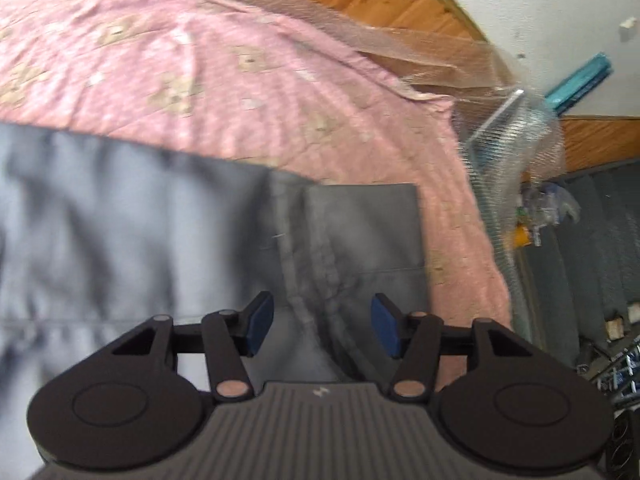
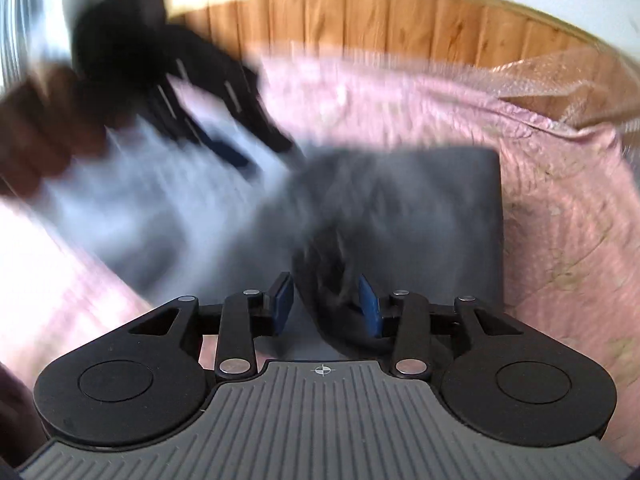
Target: Fold clothes
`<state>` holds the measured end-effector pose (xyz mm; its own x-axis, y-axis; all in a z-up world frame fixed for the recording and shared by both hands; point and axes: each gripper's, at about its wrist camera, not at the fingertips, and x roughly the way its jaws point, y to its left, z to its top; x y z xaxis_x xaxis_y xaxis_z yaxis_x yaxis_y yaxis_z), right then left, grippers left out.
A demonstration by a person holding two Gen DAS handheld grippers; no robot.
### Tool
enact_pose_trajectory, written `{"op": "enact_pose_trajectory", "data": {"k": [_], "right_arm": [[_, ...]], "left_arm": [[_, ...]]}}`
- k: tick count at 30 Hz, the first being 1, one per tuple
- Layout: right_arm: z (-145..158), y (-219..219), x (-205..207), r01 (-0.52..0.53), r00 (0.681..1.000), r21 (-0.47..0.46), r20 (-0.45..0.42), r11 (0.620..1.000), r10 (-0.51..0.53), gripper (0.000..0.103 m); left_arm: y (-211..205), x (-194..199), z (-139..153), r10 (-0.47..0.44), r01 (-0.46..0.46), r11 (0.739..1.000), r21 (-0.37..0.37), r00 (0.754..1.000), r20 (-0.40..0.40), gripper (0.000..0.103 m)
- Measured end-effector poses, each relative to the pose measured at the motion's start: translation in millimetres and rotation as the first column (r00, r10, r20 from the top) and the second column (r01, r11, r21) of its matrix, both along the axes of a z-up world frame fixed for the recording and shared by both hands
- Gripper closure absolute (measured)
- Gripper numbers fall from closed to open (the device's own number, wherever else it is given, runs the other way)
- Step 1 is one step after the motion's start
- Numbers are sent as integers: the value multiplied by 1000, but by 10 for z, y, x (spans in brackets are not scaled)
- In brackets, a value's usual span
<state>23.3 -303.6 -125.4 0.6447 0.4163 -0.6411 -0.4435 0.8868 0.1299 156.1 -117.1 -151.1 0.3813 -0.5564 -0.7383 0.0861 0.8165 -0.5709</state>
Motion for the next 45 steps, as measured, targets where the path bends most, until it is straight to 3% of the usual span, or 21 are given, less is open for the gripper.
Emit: {"op": "enact_pose_trajectory", "data": {"k": [2,5,7,8,13,17,19,20,21,22,24,26,27,29,31,34,37,40,42,44,45], "right_arm": [[39,-185,101,96,995,64,-19,993,-95,62],[-282,-390,324,209,972,38,-122,977,-203,67],[-566,-419,363,205,957,-18,-206,979,-205,72],[-611,-423,324,190,959,-24,-211,982,-191,72],[-562,-573,117,207,951,-39,-227,978,-210,73],[-609,-689,15,260,921,-58,-286,964,-265,75],[-421,-675,-83,285,927,-41,-243,958,-286,73],[-323,-658,-142,288,935,-25,-208,957,-287,69],[-276,-621,-179,291,937,-31,-191,956,-292,57],[-297,-564,-194,288,933,-64,-207,955,-295,54],[-364,-368,-179,288,914,-171,-246,942,-324,61],[-167,-81,-174,286,929,-173,-192,943,-317,61],[-28,125,-165,266,944,-167,-153,949,-291,61],[197,639,-108,191,973,-148,-100,970,-207,61],[348,1238,-23,82,992,-114,-84,990,-92,60],[346,2333,48,-133,988,-83,-91,988,126,60],[156,3456,-75,-380,922,-127,-126,916,365,56],[-298,4222,-112,-487,869,-248,-239,837,434,55],[-296,4433,-120,-492,865,-249,-248,834,436,51],[-176,4587,-141,-509,853,-203,-250,837,458,51],[-176,4650,-137,-516,848,-204,-257,832,463,48]], "left_arm": [[-225,88,-64,-49,48,999,11,999,3,44],[-466,129,-336,-92,97,986,133,995,-49,45],[-522,69,-462,-115,123,971,207,992,-52,56],[-520,26,-486,-126,133,964,231,991,-42,56],[-215,-207,-444,-99,107,971,214,994,-50,52],[216,-425,-296,-45,51,983,176,998,-38,52],[579,-640,-139,13,-11,990,138,1000,-11,51],[834,-782,-62,55,-55,990,132,998,4,47],[1089,-923,16,97,-99,987,125,995,20,45],[1354,-1069,92,141,-144,982,121,990,34,45],[1984,-1400,236,242,-247,960,135,969,51,45],[2715,-1808,393,376,-383,912,146,924,72,45],[3075,-2041,435,455,-462,875,147,887,79,44],[3773,-2493,496,599,-606,782,145,795,89,43],[4282,-2827,360,702,-704,697,137,708,70,43],[5026,-3305,152,827,-824,552,131,561,39,44],[5348,-3400,-94,861,-856,508,98,507,-29,46],[5492,-3553,-243,887,-891,454,-4,452,-95,42],[5523,-3626,-318,900,-907,416,-57,420,-115,32],[5579,-3640,-395,905,-910,400,-110,411,-113,28],[5595,-3597,-398,903,-906,407,-117,419,-97,27]]}}
